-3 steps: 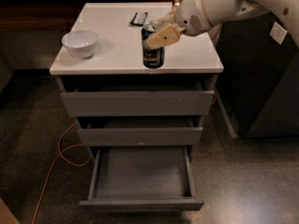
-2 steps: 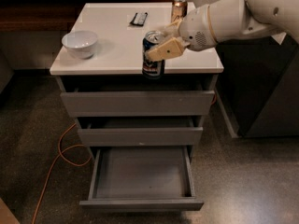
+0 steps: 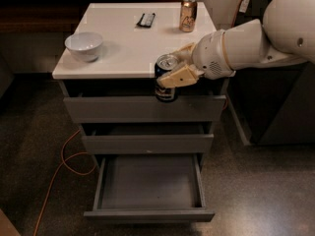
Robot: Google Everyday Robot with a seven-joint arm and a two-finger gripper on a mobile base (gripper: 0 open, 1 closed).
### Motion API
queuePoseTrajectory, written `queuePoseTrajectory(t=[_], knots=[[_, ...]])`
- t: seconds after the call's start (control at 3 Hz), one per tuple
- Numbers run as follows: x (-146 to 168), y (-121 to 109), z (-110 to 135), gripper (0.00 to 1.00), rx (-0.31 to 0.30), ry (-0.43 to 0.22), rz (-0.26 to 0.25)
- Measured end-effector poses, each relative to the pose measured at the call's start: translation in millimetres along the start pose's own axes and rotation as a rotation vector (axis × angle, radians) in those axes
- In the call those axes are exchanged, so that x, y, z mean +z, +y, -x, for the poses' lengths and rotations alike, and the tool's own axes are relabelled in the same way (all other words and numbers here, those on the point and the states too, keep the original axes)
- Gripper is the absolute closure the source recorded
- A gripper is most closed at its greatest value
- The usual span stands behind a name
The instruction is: Place pepsi can into bottom drawer
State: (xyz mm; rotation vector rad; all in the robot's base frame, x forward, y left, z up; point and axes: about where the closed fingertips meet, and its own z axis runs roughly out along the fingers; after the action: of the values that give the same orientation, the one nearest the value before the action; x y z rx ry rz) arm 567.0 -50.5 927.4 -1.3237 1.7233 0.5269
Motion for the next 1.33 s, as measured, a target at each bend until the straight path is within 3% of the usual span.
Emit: queuePoseTrajectory(t=[0.33,1.33], knots=[[1,0,0,1.0,0.0,-0.001,0.003],[51,38,-75,1.0,0.034,-0.08,0.117]])
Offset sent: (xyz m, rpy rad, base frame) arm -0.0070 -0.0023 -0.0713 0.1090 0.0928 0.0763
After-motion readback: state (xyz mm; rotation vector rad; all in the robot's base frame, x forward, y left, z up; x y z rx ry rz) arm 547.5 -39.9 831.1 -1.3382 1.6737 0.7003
